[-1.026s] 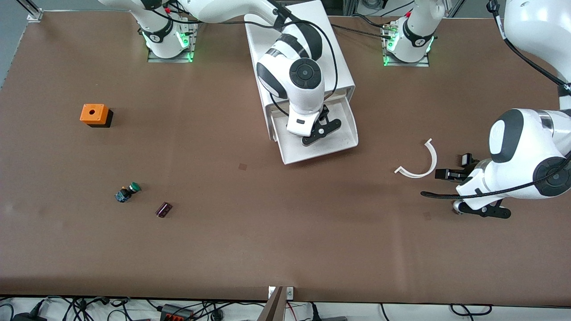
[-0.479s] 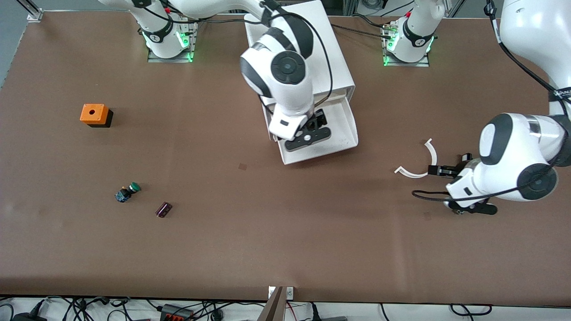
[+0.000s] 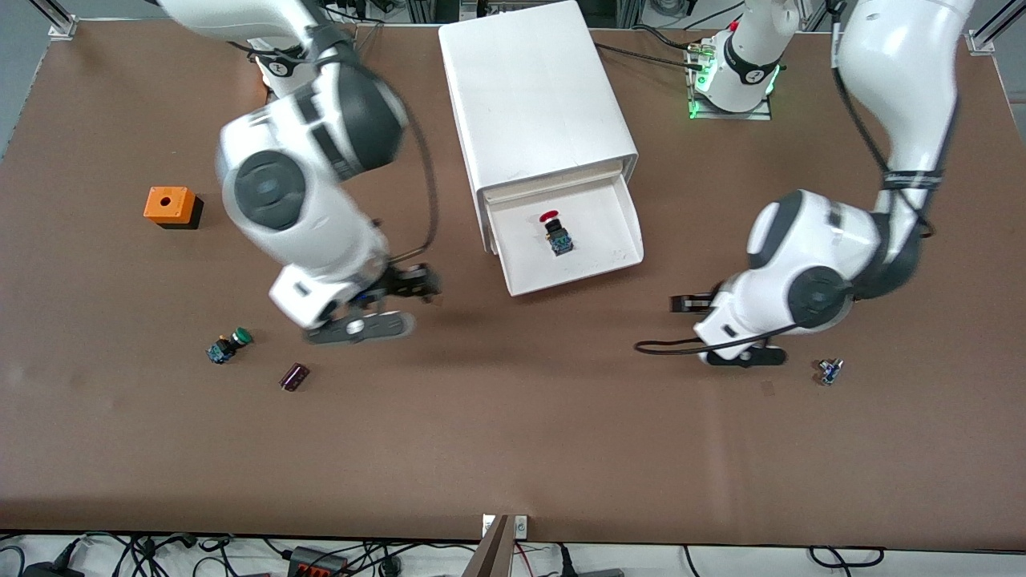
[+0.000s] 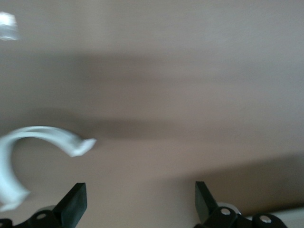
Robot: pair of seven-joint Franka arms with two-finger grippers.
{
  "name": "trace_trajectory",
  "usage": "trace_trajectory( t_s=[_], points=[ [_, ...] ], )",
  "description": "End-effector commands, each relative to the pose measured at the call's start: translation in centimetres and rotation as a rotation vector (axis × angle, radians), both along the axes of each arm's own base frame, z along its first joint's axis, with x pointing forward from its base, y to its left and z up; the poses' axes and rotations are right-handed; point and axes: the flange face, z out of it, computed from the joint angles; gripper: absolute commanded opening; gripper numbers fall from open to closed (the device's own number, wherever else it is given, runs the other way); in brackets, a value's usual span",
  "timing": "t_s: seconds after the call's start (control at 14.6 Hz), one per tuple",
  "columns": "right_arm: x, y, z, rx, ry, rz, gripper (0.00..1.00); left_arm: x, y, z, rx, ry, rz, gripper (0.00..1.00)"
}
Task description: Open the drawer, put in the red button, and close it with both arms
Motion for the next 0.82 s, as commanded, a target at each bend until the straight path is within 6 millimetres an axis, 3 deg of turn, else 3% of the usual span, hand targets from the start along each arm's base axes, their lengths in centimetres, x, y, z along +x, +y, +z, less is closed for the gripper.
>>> trace_trajectory(
  t_s=[0.0,0.21,0.34,0.55,0.75],
  points=[
    [0.6,-4.8,0.5,-0.053,0.047,-0.019,1.0,-2.5,-6.1,-1.4,-0.008,-0.063,0.079,1.0],
    [2.1,-11.5,0.3,-0.055,0.077,-0.047,1.0,-3.6,-10.6,-2.8,-0.042,-0.108,0.131,1.0],
    [2.9,-15.1,0.6,-0.05,0.076,-0.061,1.0,-5.4,-14.0,-3.2,-0.044,-0.107,0.121,1.0],
    [3.5,-20.2,1.7,-0.035,0.067,-0.106,1.0,-7.8,-16.1,-3.7,-0.011,-0.072,0.14,1.0],
    [3.5,-23.3,2.9,-0.038,0.05,-0.132,1.0,-10.7,-18.8,-3.7,0.007,0.002,0.101,1.0]
  ],
)
